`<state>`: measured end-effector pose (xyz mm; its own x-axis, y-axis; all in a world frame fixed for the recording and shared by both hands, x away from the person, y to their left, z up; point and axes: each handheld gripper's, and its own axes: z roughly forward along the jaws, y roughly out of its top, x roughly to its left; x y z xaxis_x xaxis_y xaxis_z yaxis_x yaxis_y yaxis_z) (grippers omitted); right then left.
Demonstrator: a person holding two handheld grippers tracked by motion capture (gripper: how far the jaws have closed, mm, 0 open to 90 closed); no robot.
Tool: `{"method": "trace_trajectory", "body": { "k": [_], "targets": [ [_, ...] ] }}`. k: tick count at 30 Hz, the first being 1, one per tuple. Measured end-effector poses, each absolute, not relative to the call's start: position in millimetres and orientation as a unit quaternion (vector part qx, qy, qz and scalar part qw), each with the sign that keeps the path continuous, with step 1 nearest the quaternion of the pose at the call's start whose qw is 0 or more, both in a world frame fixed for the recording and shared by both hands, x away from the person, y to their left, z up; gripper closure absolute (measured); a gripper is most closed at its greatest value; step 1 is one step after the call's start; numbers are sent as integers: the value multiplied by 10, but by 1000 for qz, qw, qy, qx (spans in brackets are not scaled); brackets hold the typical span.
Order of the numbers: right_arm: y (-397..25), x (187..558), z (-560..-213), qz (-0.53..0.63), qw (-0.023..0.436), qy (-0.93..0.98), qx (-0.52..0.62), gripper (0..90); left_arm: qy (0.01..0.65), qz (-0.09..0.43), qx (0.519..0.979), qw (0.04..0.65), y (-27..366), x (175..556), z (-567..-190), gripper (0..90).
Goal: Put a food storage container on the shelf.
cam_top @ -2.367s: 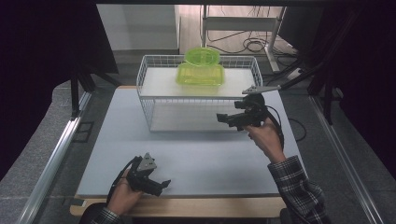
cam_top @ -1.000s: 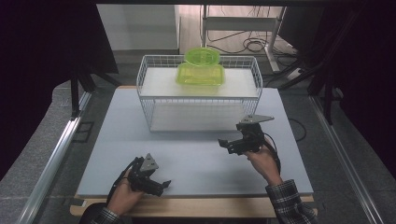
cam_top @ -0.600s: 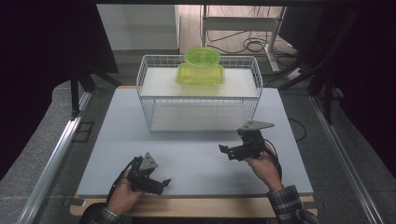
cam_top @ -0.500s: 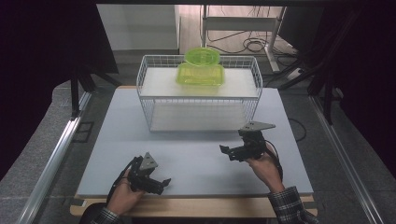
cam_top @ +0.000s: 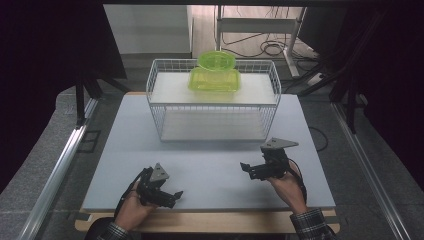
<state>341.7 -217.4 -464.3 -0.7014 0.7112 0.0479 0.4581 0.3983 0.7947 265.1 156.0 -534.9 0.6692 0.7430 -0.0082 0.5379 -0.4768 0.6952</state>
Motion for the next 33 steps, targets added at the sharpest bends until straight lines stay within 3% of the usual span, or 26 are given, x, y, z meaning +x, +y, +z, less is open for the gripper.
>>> {"method": "trace_trajectory", "body": {
  "k": [33],
  "targets": [
    [-2488, 3237, -5021, 372, 156, 832, 382, 4, 388, 140, 844, 343, 1551, 2652, -5340, 35]
  ]
}}
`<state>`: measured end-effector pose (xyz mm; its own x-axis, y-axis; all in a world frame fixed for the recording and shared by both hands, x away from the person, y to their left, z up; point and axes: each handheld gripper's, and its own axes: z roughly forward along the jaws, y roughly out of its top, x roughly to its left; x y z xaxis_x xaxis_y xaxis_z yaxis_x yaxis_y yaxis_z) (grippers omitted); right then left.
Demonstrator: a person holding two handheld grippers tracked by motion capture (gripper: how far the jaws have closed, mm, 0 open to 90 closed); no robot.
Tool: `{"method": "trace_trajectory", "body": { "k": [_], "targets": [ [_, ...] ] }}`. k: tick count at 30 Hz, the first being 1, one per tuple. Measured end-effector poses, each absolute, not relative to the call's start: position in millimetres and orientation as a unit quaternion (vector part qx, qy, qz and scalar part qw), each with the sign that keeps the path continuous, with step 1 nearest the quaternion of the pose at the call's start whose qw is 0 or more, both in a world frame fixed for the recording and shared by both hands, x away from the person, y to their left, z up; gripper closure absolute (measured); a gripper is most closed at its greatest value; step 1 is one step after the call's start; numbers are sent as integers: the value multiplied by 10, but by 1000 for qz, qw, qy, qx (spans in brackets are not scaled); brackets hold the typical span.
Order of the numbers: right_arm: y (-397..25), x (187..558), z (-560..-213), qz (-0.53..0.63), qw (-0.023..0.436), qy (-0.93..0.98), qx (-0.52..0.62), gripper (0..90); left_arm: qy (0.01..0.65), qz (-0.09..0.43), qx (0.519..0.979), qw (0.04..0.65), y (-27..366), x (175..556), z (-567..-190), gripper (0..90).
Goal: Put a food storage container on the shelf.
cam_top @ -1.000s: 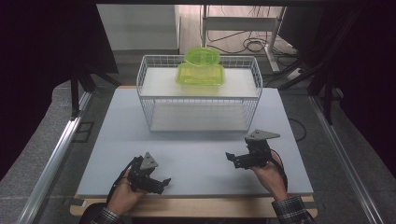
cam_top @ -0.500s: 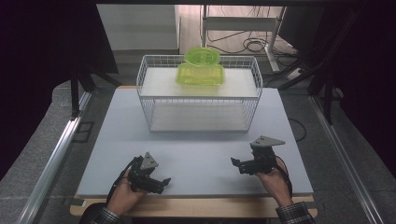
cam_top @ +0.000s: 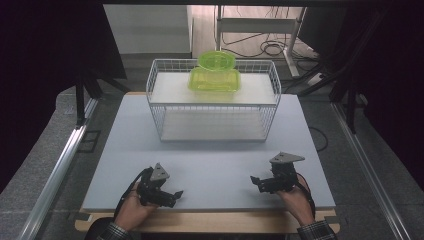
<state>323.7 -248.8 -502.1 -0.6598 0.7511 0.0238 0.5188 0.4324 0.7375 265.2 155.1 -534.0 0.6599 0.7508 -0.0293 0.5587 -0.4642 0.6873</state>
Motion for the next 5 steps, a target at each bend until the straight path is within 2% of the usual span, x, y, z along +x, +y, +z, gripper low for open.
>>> {"method": "trace_trajectory", "body": {
  "k": [5],
  "targets": [
    [-2485, 3251, -5060, 355, 158, 838, 383, 4, 392, 141, 843, 342, 1551, 2656, -5327, 53]
  ]
}}
